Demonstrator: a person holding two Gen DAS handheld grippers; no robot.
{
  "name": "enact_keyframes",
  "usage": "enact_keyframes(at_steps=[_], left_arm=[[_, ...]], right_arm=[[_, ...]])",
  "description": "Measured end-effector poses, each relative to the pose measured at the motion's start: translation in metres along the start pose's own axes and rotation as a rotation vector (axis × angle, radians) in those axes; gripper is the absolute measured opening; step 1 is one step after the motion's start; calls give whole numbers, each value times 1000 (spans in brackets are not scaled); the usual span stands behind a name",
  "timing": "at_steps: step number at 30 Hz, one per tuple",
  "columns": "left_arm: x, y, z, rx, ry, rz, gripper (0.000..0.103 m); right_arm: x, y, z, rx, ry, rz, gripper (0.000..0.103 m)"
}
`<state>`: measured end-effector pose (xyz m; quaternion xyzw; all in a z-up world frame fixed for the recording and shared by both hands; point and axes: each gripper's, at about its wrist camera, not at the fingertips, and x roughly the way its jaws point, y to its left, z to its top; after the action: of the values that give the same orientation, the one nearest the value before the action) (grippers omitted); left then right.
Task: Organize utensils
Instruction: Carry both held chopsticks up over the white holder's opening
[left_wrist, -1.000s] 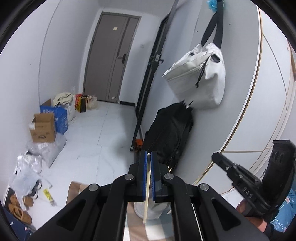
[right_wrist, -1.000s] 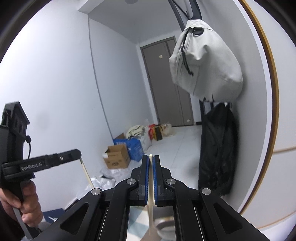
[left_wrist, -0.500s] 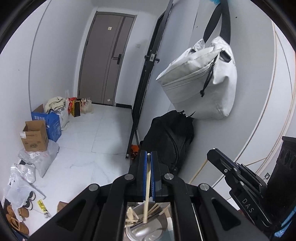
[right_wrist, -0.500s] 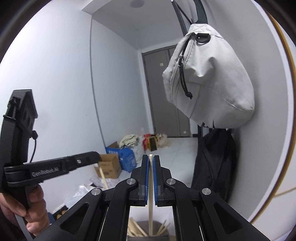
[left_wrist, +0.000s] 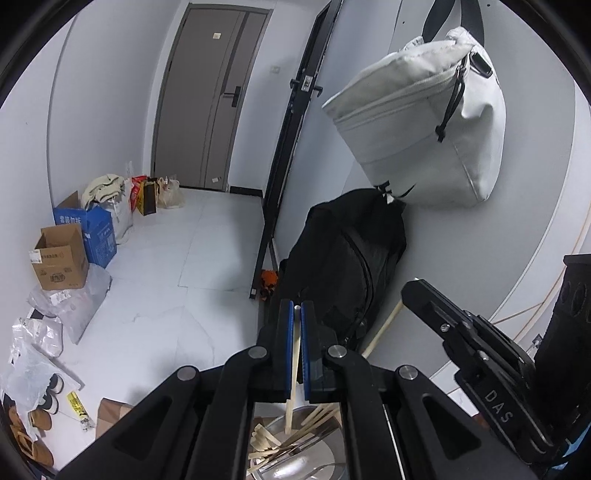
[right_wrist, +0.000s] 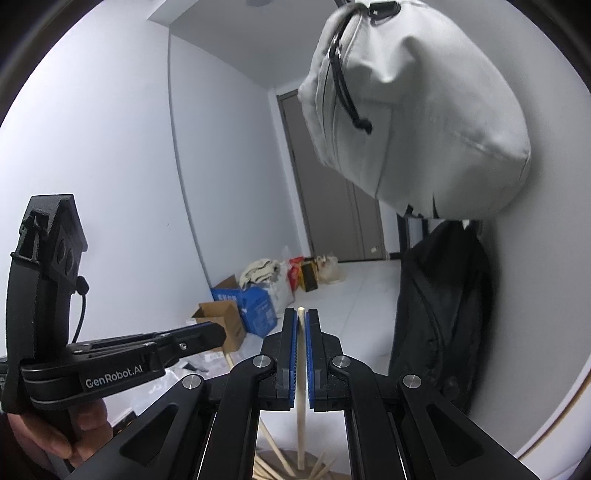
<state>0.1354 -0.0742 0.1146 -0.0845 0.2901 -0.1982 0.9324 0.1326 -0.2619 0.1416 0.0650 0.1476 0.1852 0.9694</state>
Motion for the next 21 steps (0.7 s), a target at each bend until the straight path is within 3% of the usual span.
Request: enact_keyframes(at_steps=[9,21], left_arm=[[3,-4,-1,22,28,-16,0],[9,9,-24,66,78,-104,0]], right_arm=[[6,5,-14,-31,25,12,3],[21,0,-51,-22,117,62,4]])
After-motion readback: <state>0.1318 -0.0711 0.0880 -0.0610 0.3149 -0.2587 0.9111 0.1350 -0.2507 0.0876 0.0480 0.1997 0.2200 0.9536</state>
